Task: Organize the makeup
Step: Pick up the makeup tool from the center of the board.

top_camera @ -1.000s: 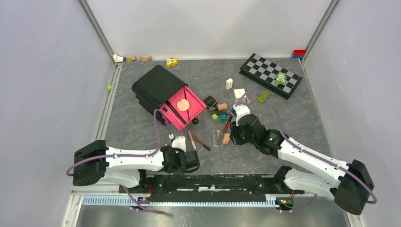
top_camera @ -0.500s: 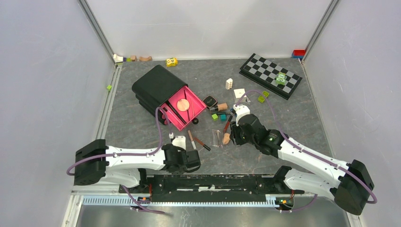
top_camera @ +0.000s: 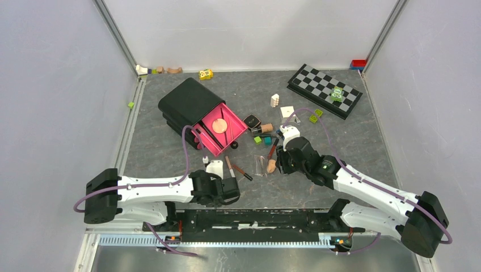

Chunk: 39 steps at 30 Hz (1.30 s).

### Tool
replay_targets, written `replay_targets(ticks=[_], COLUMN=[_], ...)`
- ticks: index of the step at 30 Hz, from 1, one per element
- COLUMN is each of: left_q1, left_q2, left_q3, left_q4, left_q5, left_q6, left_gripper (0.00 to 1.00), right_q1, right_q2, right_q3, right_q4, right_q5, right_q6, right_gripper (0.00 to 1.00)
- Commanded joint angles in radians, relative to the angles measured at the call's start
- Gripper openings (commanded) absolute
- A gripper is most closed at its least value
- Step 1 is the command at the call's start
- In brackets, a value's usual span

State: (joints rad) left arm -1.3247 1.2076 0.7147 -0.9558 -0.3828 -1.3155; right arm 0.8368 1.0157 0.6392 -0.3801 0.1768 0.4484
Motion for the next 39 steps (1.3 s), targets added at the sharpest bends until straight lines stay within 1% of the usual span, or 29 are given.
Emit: replay_targets(ticks=[1, 7, 9, 11, 14, 24, 31, 39], left_q1=[-0.007, -0.007, -0.007, -0.006, -0.006, 0.001, 0.002, 0.004], left_q2=[-0.001, 0.024, 0.026, 0.037, 0.068, 0.109, 0.129, 0.130], left_q3=[-0.015, -0.031, -0.043, -0.056, -0.074, -0.122, -0.130, -0.123], left_q4=[-0.015, 0.017, 0.043, 0.079, 0.116, 0.178, 0.184, 0.163], left_q5=[0.025, 0.041, 0.050, 0.078, 0.104, 0.107, 0.105, 0.095], left_q6=[-0.008, 0.006, 0.013, 0.025, 0.031, 0.026, 0.031, 0.033], left_gripper=[0.22, 0.43, 0.49, 0.51, 0.51, 0.45, 0.30, 0.06], right_q1=[0.000, 0.000, 0.000, -0.001, -0.001, -0.001, -0.001, 0.000], right_q2=[-0.011, -0.010, -0.012, -0.015, -0.016, -0.013, -0.009, -0.009], right_q3=[-0.006, -0.007, -0.007, -0.006, -0.012, -0.006, -0.004, -0.005], right_q4=[0.028, 0.032, 0.029, 0.025, 0.028, 0.023, 0.027, 0.026], right_q5=[-0.004, -0.010, -0.009, -0.007, -0.006, -0.006, -0.009, -0.009], right_q6=[0.009, 0.012, 0.011, 0.011, 0.013, 0.010, 0.012, 0.012], right_gripper=[0.38, 0.38, 0.38, 0.38, 0.38, 0.39, 0.39, 0.38])
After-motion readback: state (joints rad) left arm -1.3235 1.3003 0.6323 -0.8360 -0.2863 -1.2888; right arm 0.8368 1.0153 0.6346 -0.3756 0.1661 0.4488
